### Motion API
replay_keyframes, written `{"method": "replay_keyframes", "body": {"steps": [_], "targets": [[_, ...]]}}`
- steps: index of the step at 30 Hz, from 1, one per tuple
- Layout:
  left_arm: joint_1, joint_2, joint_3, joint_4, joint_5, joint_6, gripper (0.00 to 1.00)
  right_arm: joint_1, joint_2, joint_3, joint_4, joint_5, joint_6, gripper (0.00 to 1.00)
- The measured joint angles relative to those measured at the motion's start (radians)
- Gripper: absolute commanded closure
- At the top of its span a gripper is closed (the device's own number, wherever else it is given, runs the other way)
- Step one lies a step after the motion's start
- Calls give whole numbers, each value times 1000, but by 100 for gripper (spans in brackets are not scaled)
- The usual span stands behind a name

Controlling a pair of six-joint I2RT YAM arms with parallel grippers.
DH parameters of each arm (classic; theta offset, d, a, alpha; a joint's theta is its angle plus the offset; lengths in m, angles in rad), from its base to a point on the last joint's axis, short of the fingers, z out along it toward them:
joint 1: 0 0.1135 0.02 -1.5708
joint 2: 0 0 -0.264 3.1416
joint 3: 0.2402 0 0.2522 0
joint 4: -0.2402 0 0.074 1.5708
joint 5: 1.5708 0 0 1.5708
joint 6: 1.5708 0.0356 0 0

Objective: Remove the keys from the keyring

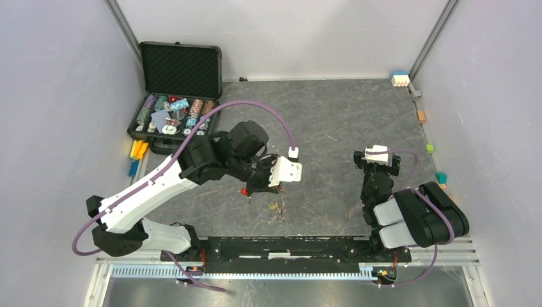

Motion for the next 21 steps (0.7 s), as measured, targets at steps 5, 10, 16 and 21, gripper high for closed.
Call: {"method": "replay_keyframes", "body": {"steps": [5,10,16,21], "targets": [[-2,5,0,-6,0,0,98,0,0,0,0,0,0,2],[-6,18,0,-12,0,0,98,0,0,0,0,0,0,2],[-13,21,0,-13,0,0,98,0,0,0,0,0,0,2],[-14,21,0,-13,-2,-1,98,0,0,0,0,0,0,2]]}}
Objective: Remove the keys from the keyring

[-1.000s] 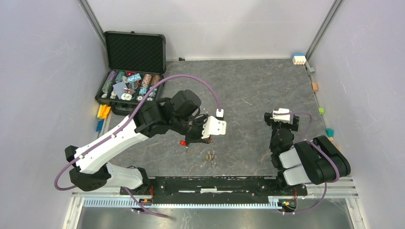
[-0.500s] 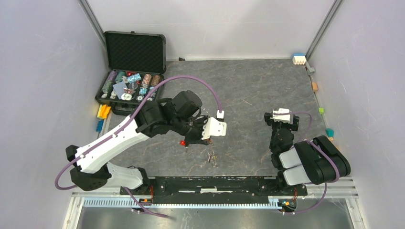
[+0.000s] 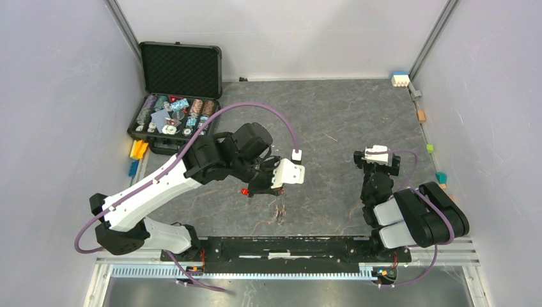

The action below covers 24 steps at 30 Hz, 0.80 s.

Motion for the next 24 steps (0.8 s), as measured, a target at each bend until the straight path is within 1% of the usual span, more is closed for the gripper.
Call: {"method": "replay_keyframes", "body": {"steps": [5,12,15,19,22,24], "targets": [[0,-2,-3,13,0,-2,98,0,0,0,0,0,0,2],[-1,-46,-72,145,0,-51,98,0,0,0,0,0,0,2],[-1,-83,-144,265,-2,-119,98,0,0,0,0,0,0,2],[-1,-156,-299,475,11,-234,98,0,0,0,0,0,0,2],[-1,-202,-407,612,43,-317,98,0,0,0,0,0,0,2],[-1,-214,-443,685,66,-367,98,0,0,0,0,0,0,2]]}}
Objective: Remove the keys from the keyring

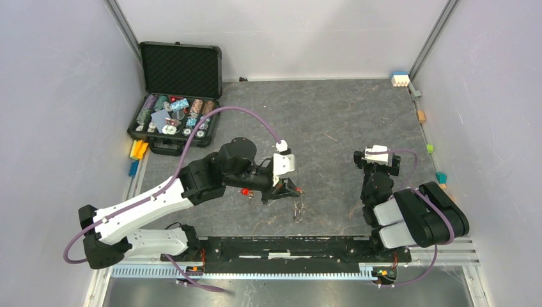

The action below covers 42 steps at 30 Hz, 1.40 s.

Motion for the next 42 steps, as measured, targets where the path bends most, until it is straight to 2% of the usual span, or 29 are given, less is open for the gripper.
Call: {"method": "replay_keyframes", "body": {"steps": [5,10,16,21,28,34,42], "targets": [[0,-23,-39,167,24,-113,98,0,0,0,0,0,0,2],[-1,-40,-39,237,-32,-201,98,0,0,0,0,0,0,2],[-2,-42,-39,215,-142,-289,98,-1,0,0,0,0,0,2],[-2,-42,-39,159,-218,-419,98,-1,0,0,0,0,0,2],[-2,-42,-14,39,-406,-676,98,-1,0,0,0,0,0,2],[-2,-63,44,-50,-629,-975,98,-1,0,0,0,0,0,2],[-2,-140,46,-65,-767,-1368,98,-1,0,0,0,0,0,2]]}}
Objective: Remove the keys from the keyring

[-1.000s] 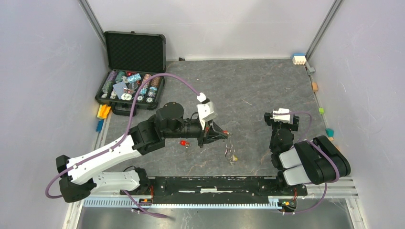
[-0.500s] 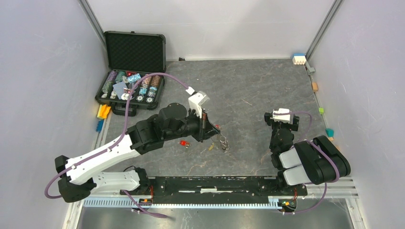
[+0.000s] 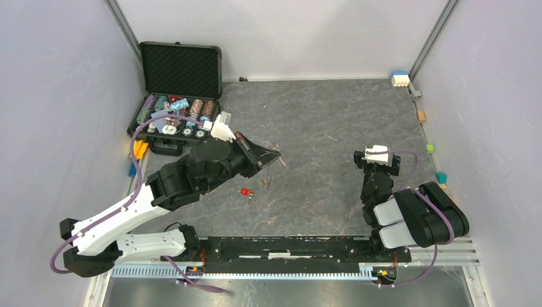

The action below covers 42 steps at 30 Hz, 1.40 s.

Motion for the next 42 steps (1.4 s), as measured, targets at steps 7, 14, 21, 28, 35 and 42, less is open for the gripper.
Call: {"method": "replay_keyframes", "body": {"steps": [7,14,21,28,35,42], "targets": [[0,67,58,-90,-36,-222,98,0,0,0,0,0,0,2],[0,79,68,-109,-32,-250,98,0,0,0,0,0,0,2],[0,80,101,-80,33,-145,98,0,0,0,0,0,0,2],[0,106,148,-80,118,-74,98,-8,-9,0,-1,1,1,2],[0,116,157,-80,170,-54,98,-10,-407,41,-399,107,160,2],[1,131,160,-71,225,-53,98,-13,-531,285,-1008,23,346,2]]}}
